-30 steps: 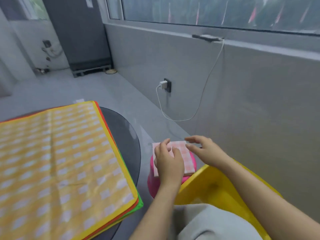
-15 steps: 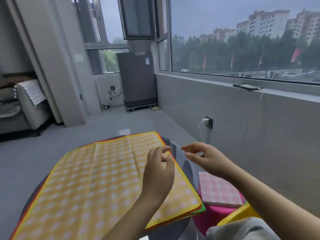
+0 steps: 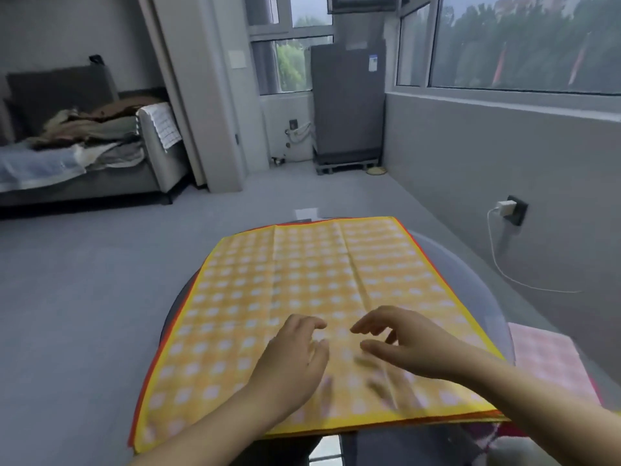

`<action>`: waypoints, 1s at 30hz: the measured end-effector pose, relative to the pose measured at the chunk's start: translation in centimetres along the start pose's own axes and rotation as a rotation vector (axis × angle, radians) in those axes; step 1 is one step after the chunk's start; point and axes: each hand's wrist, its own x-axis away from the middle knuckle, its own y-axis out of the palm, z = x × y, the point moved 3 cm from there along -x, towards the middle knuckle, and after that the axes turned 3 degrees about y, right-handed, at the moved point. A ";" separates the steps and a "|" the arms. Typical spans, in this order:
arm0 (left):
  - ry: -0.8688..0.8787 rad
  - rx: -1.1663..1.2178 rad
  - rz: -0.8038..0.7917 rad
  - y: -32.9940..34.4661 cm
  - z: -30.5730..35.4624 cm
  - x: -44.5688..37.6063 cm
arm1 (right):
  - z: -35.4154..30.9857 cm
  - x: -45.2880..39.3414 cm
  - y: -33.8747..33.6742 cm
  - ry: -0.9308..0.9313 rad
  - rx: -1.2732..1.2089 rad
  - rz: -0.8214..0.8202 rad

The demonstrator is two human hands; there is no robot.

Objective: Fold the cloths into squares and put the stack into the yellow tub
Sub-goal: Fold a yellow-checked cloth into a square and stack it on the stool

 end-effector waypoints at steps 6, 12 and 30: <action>0.162 -0.292 -0.254 1.9 -2.4 2.5 | 0.1 0.0 2.9 -0.101 0.149 -0.172; 0.205 -0.207 -0.352 1.3 -3.1 4.0 | 0.2 1.0 4.0 -0.208 0.160 -0.233; 0.211 -0.052 -0.483 -0.6 -2.8 4.0 | -0.9 1.6 4.2 -0.174 0.066 -0.309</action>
